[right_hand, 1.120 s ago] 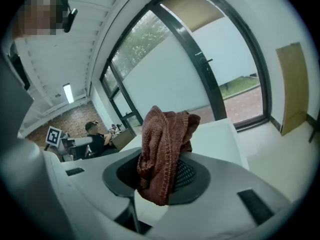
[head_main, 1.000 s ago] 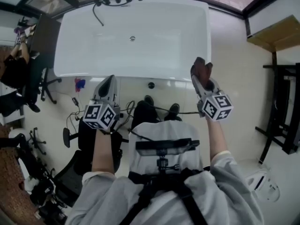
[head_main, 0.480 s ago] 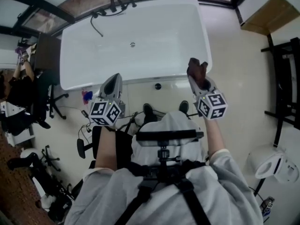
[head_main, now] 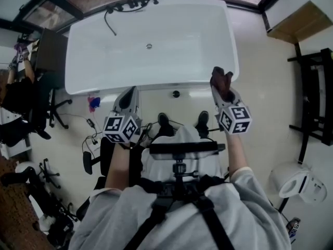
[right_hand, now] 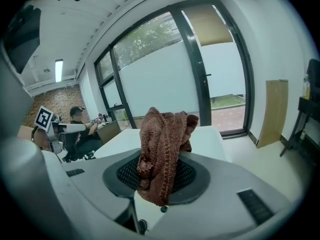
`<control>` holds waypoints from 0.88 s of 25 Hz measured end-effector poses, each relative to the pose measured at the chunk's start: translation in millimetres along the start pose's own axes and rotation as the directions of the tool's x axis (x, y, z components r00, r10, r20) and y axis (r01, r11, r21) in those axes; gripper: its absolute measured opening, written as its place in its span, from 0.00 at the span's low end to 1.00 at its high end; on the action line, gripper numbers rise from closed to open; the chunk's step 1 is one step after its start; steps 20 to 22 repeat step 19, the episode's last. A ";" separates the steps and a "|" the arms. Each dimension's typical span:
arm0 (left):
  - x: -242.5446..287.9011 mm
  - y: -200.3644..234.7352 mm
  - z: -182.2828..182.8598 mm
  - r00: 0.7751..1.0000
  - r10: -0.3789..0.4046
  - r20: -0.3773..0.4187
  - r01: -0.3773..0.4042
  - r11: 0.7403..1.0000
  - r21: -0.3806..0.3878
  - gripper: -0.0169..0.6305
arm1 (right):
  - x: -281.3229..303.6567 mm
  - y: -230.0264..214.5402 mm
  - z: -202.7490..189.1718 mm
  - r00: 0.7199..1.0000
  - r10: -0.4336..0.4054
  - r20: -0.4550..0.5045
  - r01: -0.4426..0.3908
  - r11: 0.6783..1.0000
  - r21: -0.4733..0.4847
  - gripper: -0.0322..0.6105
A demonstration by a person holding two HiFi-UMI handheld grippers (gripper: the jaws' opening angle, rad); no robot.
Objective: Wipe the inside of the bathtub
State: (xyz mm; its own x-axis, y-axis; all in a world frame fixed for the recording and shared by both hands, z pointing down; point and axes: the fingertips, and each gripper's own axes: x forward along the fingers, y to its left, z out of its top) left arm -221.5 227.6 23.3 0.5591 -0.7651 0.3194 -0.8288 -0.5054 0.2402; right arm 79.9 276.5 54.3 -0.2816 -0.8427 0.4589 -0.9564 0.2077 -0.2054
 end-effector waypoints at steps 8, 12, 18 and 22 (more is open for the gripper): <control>3.6 12.6 2.2 1.000 0.026 0.006 -0.026 0.999 -0.021 0.04 | 19.5 1.4 9.9 0.999 0.033 -0.020 -0.033 0.999 -0.031 0.24; 1.1 10.6 3.3 0.999 0.047 0.015 -0.046 0.999 -0.021 0.04 | 19.0 -3.7 11.1 0.999 0.031 -0.024 -0.032 0.999 -0.030 0.24; 1.8 6.4 -0.6 0.997 0.074 0.013 -0.073 0.997 -0.029 0.04 | 23.8 -12.6 14.1 0.998 0.046 -0.032 -0.047 0.999 -0.024 0.24; 2.2 5.6 -0.9 0.997 0.076 0.011 -0.076 0.997 -0.029 0.04 | 24.6 -13.6 15.7 0.998 0.049 -0.031 -0.050 0.998 -0.026 0.24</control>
